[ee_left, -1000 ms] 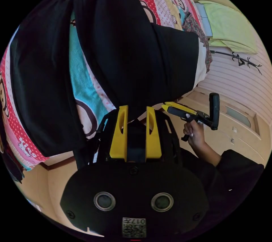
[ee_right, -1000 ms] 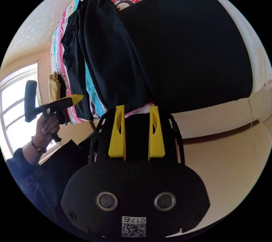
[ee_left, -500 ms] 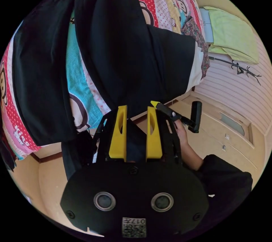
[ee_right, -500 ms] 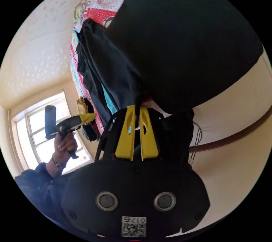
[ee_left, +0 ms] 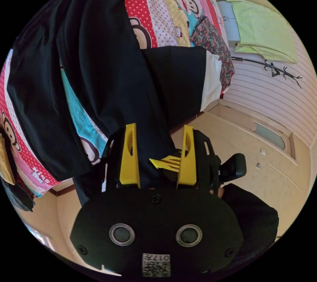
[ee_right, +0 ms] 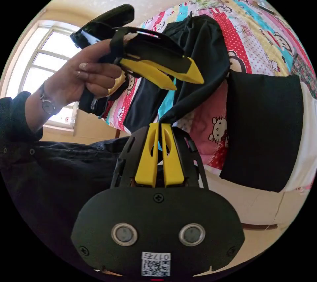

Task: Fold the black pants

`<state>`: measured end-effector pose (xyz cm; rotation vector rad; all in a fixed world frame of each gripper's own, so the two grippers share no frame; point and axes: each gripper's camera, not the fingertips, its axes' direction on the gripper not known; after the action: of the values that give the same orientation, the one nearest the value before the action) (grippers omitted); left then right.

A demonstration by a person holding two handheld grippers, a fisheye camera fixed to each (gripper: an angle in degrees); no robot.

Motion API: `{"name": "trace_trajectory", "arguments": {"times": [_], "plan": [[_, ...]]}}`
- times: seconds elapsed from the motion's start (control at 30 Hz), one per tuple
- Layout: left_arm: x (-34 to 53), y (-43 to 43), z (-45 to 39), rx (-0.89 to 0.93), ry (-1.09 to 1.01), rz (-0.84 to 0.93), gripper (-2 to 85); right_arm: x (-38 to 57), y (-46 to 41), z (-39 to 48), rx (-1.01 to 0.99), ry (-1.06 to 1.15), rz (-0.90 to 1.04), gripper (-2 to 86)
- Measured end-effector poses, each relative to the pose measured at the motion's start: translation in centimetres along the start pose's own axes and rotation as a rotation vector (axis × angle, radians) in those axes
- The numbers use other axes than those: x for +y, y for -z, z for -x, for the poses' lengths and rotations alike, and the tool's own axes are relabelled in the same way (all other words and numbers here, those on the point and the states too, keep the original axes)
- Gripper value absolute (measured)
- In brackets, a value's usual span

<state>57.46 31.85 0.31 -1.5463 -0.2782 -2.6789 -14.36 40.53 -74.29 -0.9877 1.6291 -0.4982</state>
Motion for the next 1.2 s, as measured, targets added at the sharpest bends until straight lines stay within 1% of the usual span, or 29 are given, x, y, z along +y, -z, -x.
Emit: {"name": "trace_trajectory", "arguments": {"times": [0.03, 0.1, 0.13, 0.17, 0.2, 0.27, 0.33, 0.37, 0.4, 0.43, 0.47, 0.53, 0.57, 0.67, 0.73, 0.77, 0.8, 0.9, 1.0, 1.07, 1.13, 1.17, 1.2], "plan": [[-0.2, -0.1, -0.1, -0.049, 0.017, 0.02, 19.6, -0.4, -0.5, 0.4, -0.002, 0.013, 0.012, 1.4], [-0.8, -1.7, -0.3, -0.285, 0.063, 0.133, 19.7, -0.7, -1.1, 0.5, -0.033, -0.002, 0.008, 1.4], [-0.9, -2.3, -0.2, -0.313, 0.064, 0.174, 19.1, -0.9, -1.5, 0.7, -0.051, -0.003, 0.009, 1.5], [-0.8, -3.3, 0.0, -0.321, 0.057, 0.248, 14.3, -1.0, -1.8, 0.8, -0.058, 0.004, 0.016, 1.5], [-0.3, -3.5, 0.2, -0.283, 0.038, 0.284, 5.6, -1.1, -2.4, 1.0, -0.064, 0.018, 0.037, 1.5], [0.9, -2.3, 1.0, -0.263, 0.04, 0.264, 3.6, -1.3, -3.3, 1.1, -0.061, 0.023, 0.087, 1.5], [2.8, -0.4, 2.5, -0.181, 0.046, 0.217, 2.8, -1.0, -3.5, 0.2, -0.113, -0.01, 0.124, 1.6], [4.3, 1.3, 3.8, -0.099, 0.054, 0.167, 2.5, -0.9, -3.4, -0.3, -0.135, -0.035, 0.127, 1.6], [6.0, 2.9, 5.2, -0.026, 0.062, 0.123, 2.3, -0.6, -3.1, -1.6, -0.144, -0.119, 0.131, 1.7], [6.9, 3.7, 5.9, 0.006, 0.064, 0.104, 2.2, -0.3, -2.6, -3.0, -0.108, -0.206, 0.131, 2.1], [8.6, 5.4, 7.2, 0.061, 0.064, 0.07, 2.1, -0.2, -2.3, -3.7, -0.078, -0.243, 0.129, 2.4], [11.1, 7.6, 9.0, 0.127, 0.064, 0.021, 1.9, -1.1, -0.7, -6.5, 0.058, -0.363, 0.09, 4.9], [12.6, 8.9, 10.0, 0.169, 0.065, -0.01, 1.9, -1.7, -0.3, -7.3, 0.077, -0.385, 0.075, 5.9], [15.7, 11.8, 12.4, 0.276, 0.082, -0.076, 1.8, -8.0, 1.8, -10.0, 0.028, -0.379, -0.048, 9.6], [17.2, 13.5, 13.6, 0.336, 0.089, -0.113, 1.8, -15.3, 3.1, -10.9, -0.003, -0.335, -0.162, 11.2], [18.2, 14.6, 14.5, 0.369, 0.096, -0.135, 1.8, -17.3, 3.1, -11.0, -0.011, -0.326, -0.178, 11.6], [18.9, 15.6, 15.4, 0.395, 0.107, -0.147, 1.8, -21.6, 2.9, -11.2, -0.021, -0.315, -0.196, 12.5], [19.9, 17.8, 18.1, 0.466, 0.142, -0.144, 1.7, -31.4, 0.5, -12.0, -0.036, -0.338, -0.225, 13.7], [20.6, 20.3, 20.4, 0.528, 0.124, -0.152, 1.6, -38.6, -4.3, -14.1, -0.054, -0.444, -0.202, 14.0], [21.1, 21.8, 21.8, 0.566, 0.108, -0.161, 1.6, -40.7, -7.7, -15.5, -0.055, -0.518, -0.191, 13.7], [21.7, 22.8, 23.5, 0.631, 0.104, -0.177, 1.6, -41.3, -11.9, -16.6, 0.02, -0.629, -0.164, 12.1], [22.1, 23.2, 25.0, 0.702, 0.107, -0.19, 1.6, -41.2, -12.6, -16.5, 0.051, -0.646, -0.172, 10.3], [22.6, 23.2, 26.8, 0.789, 0.131, -0.207, 1.5, -41.2, -13.4, -16.1, 0.099, -0.657, -0.212, 6.8]]}}
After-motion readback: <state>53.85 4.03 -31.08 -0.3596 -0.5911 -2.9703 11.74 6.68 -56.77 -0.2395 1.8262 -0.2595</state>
